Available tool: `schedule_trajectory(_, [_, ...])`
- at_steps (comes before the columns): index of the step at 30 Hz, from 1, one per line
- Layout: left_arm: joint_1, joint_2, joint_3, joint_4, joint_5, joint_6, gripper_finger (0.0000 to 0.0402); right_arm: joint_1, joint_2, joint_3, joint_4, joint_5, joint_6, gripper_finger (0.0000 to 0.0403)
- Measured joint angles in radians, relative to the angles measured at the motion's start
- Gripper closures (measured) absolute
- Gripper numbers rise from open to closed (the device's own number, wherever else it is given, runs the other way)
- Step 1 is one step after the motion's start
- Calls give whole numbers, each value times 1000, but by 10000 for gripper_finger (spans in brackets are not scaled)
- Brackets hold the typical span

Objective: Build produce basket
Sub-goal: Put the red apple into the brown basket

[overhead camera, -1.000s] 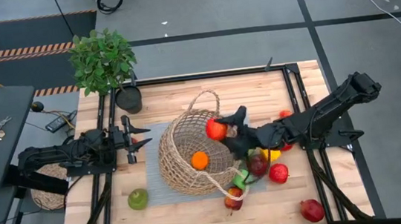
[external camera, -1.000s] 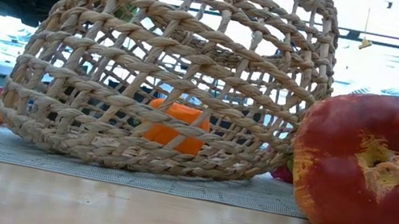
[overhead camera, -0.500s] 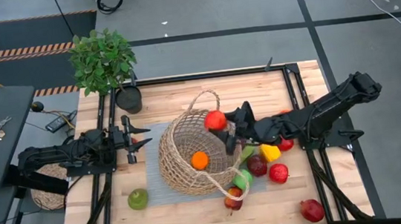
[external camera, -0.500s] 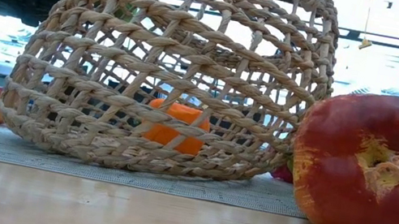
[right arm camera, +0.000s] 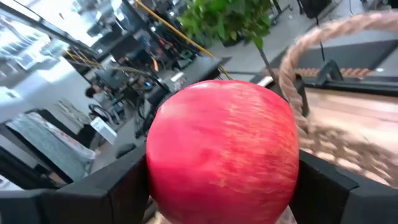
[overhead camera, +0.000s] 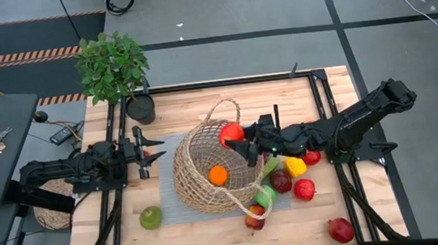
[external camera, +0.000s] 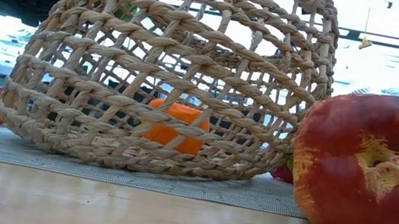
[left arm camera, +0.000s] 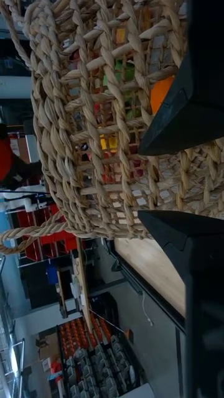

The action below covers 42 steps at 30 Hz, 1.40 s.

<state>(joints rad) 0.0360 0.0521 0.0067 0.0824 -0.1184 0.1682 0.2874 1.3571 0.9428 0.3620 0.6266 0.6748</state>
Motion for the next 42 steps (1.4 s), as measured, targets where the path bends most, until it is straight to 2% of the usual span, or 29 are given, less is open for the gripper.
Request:
schedule_trajectory(9, [0, 0, 0, 0, 0, 0, 241, -21, 0, 0, 11, 7, -11, 78])
schedule_trajectory(14, [0, 0, 0, 0, 0, 0, 241, -45, 0, 0, -1, -60, -65, 70])
schedule_trajectory(19, [0, 0, 0, 0, 0, 0, 241, -58, 0, 0, -13, -233, -90, 71])
schedule_trajectory(27, [0, 0, 0, 0, 0, 0, 241, -76, 0, 0, -39, -584, -288, 71])
schedule_trajectory(29, [0, 0, 0, 0, 0, 0, 241, -85, 0, 0, -56, -641, -308, 71])
schedule_trajectory(37, [0, 0, 0, 0, 0, 0, 241, -117, 0, 0, -116, -694, -323, 71])
schedule_trajectory(42, [0, 0, 0, 0, 0, 0, 241, -129, 0, 0, -208, -643, -378, 72])
